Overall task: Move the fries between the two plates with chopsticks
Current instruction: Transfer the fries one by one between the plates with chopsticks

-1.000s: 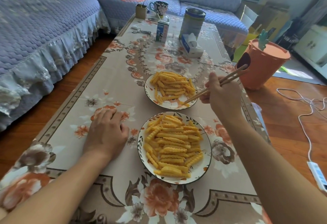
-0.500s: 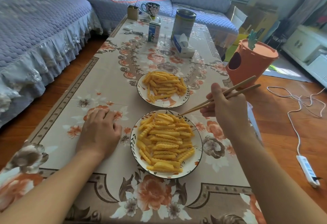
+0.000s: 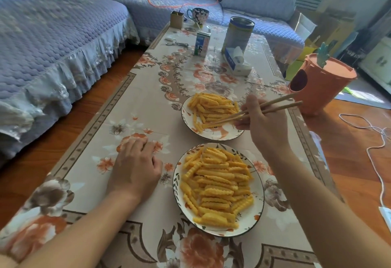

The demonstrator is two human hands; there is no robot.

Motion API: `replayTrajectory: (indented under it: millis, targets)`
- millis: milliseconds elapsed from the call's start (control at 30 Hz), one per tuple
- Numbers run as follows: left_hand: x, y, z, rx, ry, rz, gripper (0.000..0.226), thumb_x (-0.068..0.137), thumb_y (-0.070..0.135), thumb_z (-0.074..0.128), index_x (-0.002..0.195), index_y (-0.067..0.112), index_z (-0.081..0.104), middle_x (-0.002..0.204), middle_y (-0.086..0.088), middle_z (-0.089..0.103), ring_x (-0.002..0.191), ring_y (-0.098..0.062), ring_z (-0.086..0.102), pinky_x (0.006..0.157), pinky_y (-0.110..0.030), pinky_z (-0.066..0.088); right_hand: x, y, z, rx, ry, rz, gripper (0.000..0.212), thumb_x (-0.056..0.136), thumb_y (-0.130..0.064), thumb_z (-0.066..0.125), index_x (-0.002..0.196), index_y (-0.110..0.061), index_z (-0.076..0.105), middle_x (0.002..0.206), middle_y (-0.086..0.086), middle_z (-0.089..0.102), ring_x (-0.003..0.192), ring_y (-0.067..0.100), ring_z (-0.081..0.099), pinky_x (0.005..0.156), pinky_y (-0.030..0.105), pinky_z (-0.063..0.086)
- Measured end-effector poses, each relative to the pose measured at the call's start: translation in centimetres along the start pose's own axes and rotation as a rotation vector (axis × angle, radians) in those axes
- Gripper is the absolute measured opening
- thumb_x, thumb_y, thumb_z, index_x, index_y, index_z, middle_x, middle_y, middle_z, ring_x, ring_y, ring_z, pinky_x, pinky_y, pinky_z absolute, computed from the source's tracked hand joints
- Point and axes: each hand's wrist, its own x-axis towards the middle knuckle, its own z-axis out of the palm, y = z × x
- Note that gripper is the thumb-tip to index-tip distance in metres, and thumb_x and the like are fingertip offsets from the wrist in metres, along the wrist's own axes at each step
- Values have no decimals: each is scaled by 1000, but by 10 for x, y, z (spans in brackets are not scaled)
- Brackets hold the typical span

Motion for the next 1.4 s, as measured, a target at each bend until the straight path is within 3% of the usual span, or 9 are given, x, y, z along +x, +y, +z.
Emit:
replayTrajectory:
  millis: [167,400,633,733,833,933,1067,1167,1400]
  targets:
    - [0,0,0,7,34,18,53,84,32,37,121,11,68,124,-12,65,124,-32,53,112,-47,38,15,8,39,-101,-16,-22,34,103,-36,58,77,-19,70,63,9,72,56,23,73,64,50,64]
    - [1,-1,2,13,25,11,48,85,29,42,120,10,67,124,-13,65,125,-33,55,113,-49,40,17,12,53,-172,-36,-42,34,103,-36,58,74,-23,69,60,7,71,52,20,72,63,47,64]
    - [0,-1,-1,-11,-6,-3,52,86,32,38,126,13,64,132,-11,61,132,-31,48,116,-46,34,4,-15,30,-43,-31,-29,40,106,-34,52,77,-10,67,62,14,70,49,26,69,55,43,62]
    - [0,0,-2,-12,-13,-2,51,85,31,40,126,12,64,130,-11,61,130,-30,49,115,-46,35,-13,-39,0,26,-200,-32,44,108,-31,47,79,-2,65,56,11,67,49,29,68,50,39,60]
    - [-1,0,-3,-8,-16,-4,51,85,31,41,126,11,64,130,-12,61,129,-31,49,114,-47,36,-38,-55,-20,5,-402,-40,46,107,-30,47,79,2,64,58,19,66,51,35,67,51,39,59]
    - [-1,0,-3,-6,-20,-3,52,85,32,39,126,10,65,129,-13,61,129,-32,49,113,-47,36,-62,-51,-20,-22,-448,-5,46,102,-33,50,79,3,65,59,23,64,48,32,67,48,35,58]
    - [-2,0,-3,-5,-27,-2,54,86,33,38,127,10,63,130,-13,60,130,-32,47,114,-47,36,-80,-37,-14,-18,-426,26,44,91,-41,57,77,-1,66,56,16,64,48,28,68,46,31,56]
    - [-1,0,-2,-4,-33,0,54,87,33,37,129,11,63,132,-12,59,131,-31,47,115,-46,35,-77,-37,-19,-61,-389,-9,36,98,-29,61,78,0,67,57,19,65,48,28,68,47,30,58]
    - [-1,-1,-2,-7,-22,11,52,88,32,38,129,12,63,130,-11,60,129,-30,48,114,-46,36,-31,-32,-15,-52,-105,-109,33,104,-25,56,85,-2,70,62,14,69,50,24,70,52,32,61]
